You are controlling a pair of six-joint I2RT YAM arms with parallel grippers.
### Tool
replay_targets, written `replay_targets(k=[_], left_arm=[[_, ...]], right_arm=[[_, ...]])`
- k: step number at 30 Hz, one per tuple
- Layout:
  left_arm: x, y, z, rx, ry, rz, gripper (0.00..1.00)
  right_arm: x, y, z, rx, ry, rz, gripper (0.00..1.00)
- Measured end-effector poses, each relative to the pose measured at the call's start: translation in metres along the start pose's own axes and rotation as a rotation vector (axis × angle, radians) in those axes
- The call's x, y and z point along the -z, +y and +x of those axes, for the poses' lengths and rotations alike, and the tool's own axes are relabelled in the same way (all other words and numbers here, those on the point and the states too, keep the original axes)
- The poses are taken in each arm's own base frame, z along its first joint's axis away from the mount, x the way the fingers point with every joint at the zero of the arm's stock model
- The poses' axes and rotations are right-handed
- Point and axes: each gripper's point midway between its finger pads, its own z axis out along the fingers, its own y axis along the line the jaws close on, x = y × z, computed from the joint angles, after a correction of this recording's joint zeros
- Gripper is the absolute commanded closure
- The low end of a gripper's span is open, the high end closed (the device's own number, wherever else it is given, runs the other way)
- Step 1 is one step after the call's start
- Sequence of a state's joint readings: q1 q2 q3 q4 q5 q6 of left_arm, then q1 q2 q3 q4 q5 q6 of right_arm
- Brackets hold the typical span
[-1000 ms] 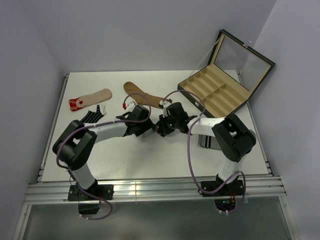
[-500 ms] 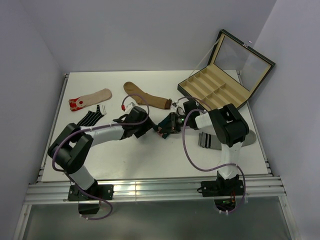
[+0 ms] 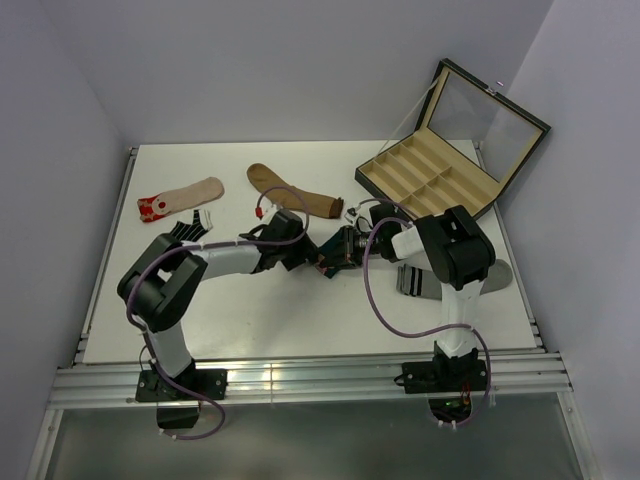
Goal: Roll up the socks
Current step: Roll the sock at the center of the board.
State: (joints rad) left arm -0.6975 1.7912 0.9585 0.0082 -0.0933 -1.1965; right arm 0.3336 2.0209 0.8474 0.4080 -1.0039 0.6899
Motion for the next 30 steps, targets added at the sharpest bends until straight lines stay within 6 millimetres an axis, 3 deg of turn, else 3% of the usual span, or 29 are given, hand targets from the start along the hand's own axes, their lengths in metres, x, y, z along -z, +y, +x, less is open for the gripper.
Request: replay_targets(k=[6, 7, 10, 13, 20, 25, 30], left_arm=[[-0.007, -0.003, 0.006, -0.006, 0.019, 0.004, 0.63], [-0.008, -0.003, 0.006, -0.008, 0.021, 0.003, 0.7], [-0.01, -0.004, 0.007, -0.011, 0.026, -0.006, 0.84], [-0.01, -0.006, 0.008, -0.021, 0.031, -0.015, 0.91], [-0.008, -0.003, 0.007, -0.058, 0.027, -0.075, 0.93], [-0.005, 0.002, 0.003, -0.078, 0.016, -0.122, 0.93], [-0.004, 0.006, 0.002, -0.09, 0.013, -0.143, 0.92]], right_arm=[[0.001, -0.001, -0.001, 0.0, -0.01, 0.016, 0.85], [0.001, -0.001, -0.002, 0.003, -0.014, 0.023, 0.83], [0.004, 0.0, -0.002, 0.023, -0.028, 0.046, 0.7], [0.008, 0.003, -0.003, 0.075, -0.061, 0.102, 0.6], [0.029, 0.021, -0.012, 0.348, -0.227, 0.347, 0.54], [0.028, 0.053, -0.005, 0.592, -0.308, 0.42, 0.54], [0.022, 0.046, 0.005, 0.7, -0.298, 0.493, 0.54]])
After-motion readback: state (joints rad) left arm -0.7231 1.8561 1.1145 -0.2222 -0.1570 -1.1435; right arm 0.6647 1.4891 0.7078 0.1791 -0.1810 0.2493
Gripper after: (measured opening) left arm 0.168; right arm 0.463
